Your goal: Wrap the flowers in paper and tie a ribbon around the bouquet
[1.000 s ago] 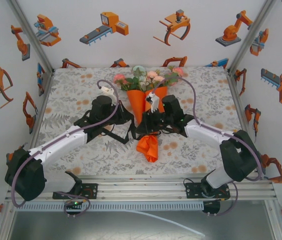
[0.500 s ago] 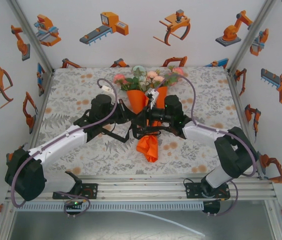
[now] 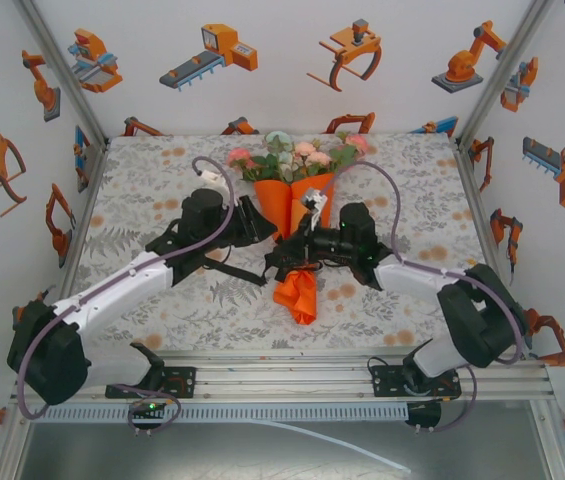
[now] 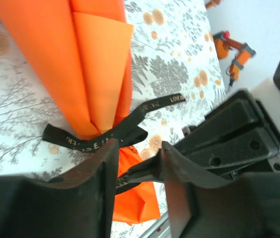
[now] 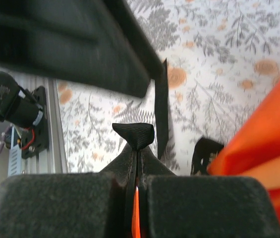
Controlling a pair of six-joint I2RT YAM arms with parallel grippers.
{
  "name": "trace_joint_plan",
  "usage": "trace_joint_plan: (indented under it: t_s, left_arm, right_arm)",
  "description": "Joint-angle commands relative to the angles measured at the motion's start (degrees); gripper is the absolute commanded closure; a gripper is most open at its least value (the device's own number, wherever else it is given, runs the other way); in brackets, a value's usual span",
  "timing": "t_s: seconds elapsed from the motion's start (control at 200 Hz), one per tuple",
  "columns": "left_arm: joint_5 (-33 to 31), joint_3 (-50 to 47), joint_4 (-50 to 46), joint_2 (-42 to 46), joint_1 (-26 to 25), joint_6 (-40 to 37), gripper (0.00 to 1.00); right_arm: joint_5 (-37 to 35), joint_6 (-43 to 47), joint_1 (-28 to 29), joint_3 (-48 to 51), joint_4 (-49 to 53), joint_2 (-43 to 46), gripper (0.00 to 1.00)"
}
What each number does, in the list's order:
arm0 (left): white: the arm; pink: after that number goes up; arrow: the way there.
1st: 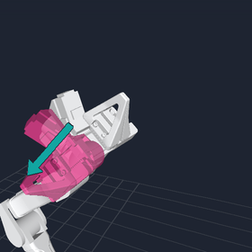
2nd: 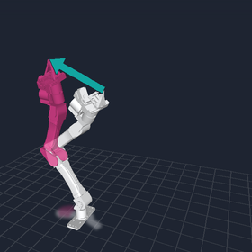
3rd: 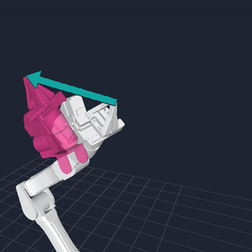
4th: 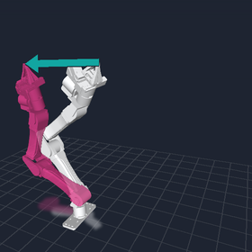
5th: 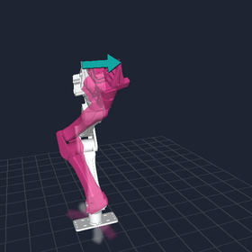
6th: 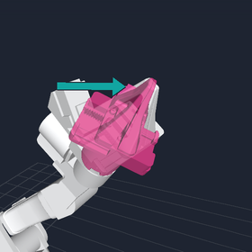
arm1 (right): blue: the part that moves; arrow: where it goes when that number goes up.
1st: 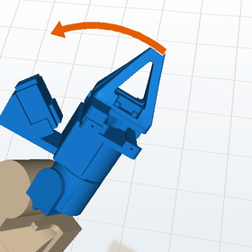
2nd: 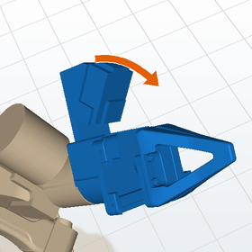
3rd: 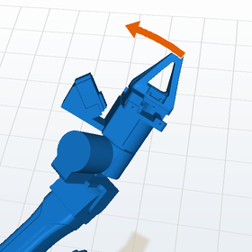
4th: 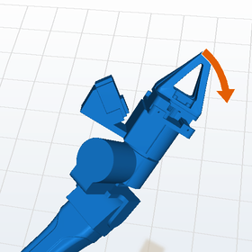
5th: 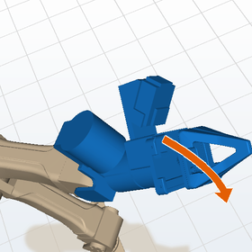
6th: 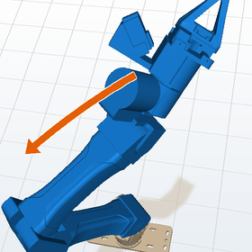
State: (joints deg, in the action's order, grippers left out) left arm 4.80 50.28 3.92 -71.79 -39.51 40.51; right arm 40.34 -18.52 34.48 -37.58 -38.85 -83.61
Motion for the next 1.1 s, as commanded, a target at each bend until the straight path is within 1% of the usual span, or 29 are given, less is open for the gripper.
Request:
trace_joint_plan:
  t_s: [0.0,0.08,0.11,0.145,0.19,0.255,0.305,0.38,0.451,0.531,0.666,0.796,0.996,1.091]
  left_arm:
    - [-10.3,1.2,-4.3,4.3,0.2,-5.3,0.50]
    - [-16.9,1.6,-10.0,2.9,0.7,-6.5,0.50]
    - [-17.5,2.3,-12.6,1.7,1.6,-6.5,0.51]
    - [-15.2,2.7,-14.3,0.0,2.8,-7.2,0.53]
    - [-10.3,2.3,-13.7,-2.3,4.1,-9.2,0.57]
    - [-3.0,0.9,-10.5,-5.5,5.0,-12.8,0.60]
    - [0.0,-0.5,-7.4,-7.9,4.9,-16.1,0.61]
    - [0.9,-1.7,-4.9,-10.8,4.6,-20.4,0.64]
    - [1.4,-2.5,-2.4,-12.8,4.4,-23.4,0.64]
    - [4.7,-3.4,2.2,-15.2,4.4,-25.7,0.62]
    - [9.3,-1.7,5.9,-21.0,4.1,-27.4,0.60]
    - [9.9,-0.3,7.0,-24.6,3.8,-28.6,0.59]
    - [13.2,1.0,8.9,-28.4,3.7,-28.3,0.59]
    - [12.6,2.0,9.0,-30.1,3.7,-27.8,0.59]
  right_arm:
    - [0.8,1.8,-0.8,3.7,-0.7,4.5,1.00]
    - [0.8,2.8,-0.9,4.7,1.4,6.4,1.00]
    - [0.7,3.0,-0.9,4.9,2.1,6.9,1.00]
    - [0.7,3.1,-1.0,5.1,2.4,7.5,1.00]
    - [0.5,3.2,-1.1,5.4,3.1,8.1,1.00]
    - [0.1,3.6,-1.2,5.7,4.1,9.1,1.00]
    - [-0.2,4.1,-1.4,5.9,4.9,9.7,1.00]
    - [-0.3,4.4,-1.7,5.7,6.0,10.1,1.00]
    - [-0.1,4.5,-1.7,5.0,7.3,10.2,1.00]
    - [0.0,4.8,-1.8,4.5,8.2,10.3,1.00]
    - [0.1,4.8,-1.8,4.1,8.9,10.0,1.00]
    - [-0.3,4.7,-1.8,3.9,9.2,10.2,1.00]
    - [-0.3,4.8,-1.8,3.1,10.3,10.1,1.00]
    - [-0.2,4.6,-1.8,2.9,10.4,10.1,1.00]
